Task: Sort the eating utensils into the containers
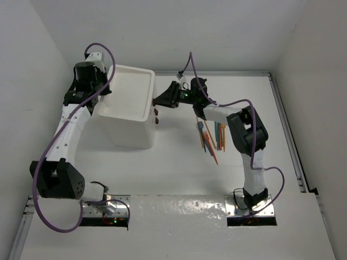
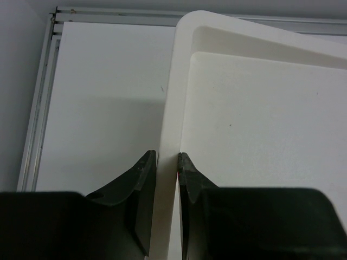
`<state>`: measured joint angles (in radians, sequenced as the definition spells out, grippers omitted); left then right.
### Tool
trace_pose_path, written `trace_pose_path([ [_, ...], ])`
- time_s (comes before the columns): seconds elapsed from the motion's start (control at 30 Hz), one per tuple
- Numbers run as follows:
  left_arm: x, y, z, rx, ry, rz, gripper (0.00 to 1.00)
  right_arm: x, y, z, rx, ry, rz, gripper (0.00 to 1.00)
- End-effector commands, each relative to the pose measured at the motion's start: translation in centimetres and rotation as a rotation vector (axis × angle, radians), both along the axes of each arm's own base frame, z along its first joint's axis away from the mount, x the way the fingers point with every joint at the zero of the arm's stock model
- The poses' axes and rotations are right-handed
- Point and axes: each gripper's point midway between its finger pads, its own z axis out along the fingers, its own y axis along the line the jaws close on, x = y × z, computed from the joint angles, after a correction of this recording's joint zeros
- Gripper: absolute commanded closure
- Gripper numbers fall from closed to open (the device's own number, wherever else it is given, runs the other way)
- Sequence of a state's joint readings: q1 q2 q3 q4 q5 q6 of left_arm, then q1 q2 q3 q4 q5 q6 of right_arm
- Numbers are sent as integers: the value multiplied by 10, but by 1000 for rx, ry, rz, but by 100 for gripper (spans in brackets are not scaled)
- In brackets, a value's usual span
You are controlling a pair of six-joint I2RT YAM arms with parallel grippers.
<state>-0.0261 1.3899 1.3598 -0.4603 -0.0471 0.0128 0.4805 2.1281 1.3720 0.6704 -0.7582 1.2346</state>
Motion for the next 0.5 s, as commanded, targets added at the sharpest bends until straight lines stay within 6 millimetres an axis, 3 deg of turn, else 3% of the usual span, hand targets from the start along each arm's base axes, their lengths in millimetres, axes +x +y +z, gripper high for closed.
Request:
trace_pose_path([
  [0.0, -33, -20, -54, -106, 218, -5, 100, -6, 24, 10, -15, -65, 8, 61],
  [0.17, -37, -12, -53, -111, 212, 61, 100, -3, 7, 12, -29, -69, -5, 58],
  [0.3, -40, -9, -54, -115, 211, 90, 100, 7, -30, 17, 16, -40, -68, 57],
  [0.47, -42, -9, -53, -123, 207, 97, 100, -5, -43, -5, -24, 3, -49, 56],
])
